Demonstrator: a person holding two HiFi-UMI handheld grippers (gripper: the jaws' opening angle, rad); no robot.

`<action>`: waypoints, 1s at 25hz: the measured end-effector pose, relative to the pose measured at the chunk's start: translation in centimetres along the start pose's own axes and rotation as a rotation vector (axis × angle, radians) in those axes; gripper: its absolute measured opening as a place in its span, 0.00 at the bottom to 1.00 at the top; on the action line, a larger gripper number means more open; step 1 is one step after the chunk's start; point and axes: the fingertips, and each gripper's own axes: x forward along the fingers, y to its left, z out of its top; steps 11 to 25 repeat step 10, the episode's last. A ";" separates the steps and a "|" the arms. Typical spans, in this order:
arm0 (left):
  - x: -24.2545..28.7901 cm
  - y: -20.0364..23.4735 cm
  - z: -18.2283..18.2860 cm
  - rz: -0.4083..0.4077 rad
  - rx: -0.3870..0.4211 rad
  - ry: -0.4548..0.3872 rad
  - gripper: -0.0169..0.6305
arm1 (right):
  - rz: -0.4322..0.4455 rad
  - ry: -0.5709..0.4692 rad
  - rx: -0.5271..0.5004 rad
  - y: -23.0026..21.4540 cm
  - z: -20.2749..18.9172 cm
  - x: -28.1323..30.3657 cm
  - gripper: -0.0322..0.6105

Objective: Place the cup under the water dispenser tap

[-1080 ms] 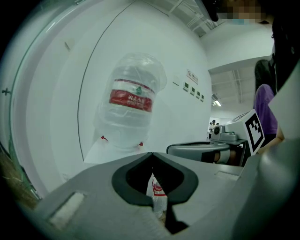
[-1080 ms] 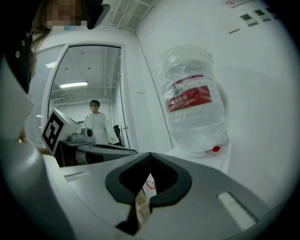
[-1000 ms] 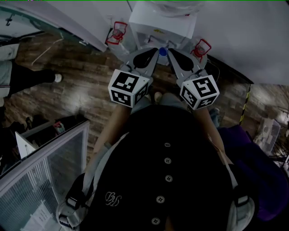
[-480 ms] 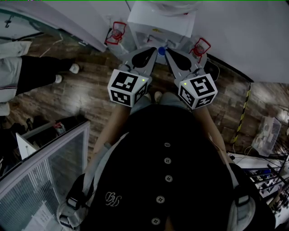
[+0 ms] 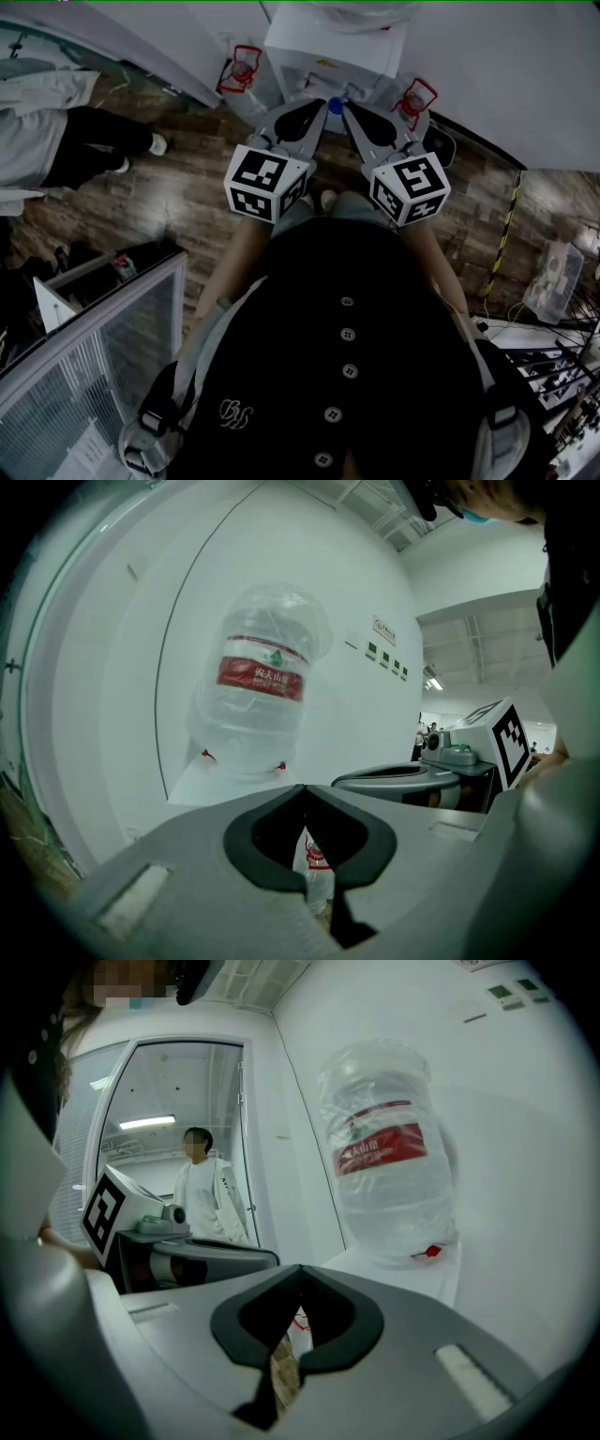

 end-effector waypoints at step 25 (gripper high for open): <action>0.0 0.3 0.0 0.005 -0.002 -0.010 0.03 | 0.000 0.014 0.003 -0.1 -0.4 0.2 0.05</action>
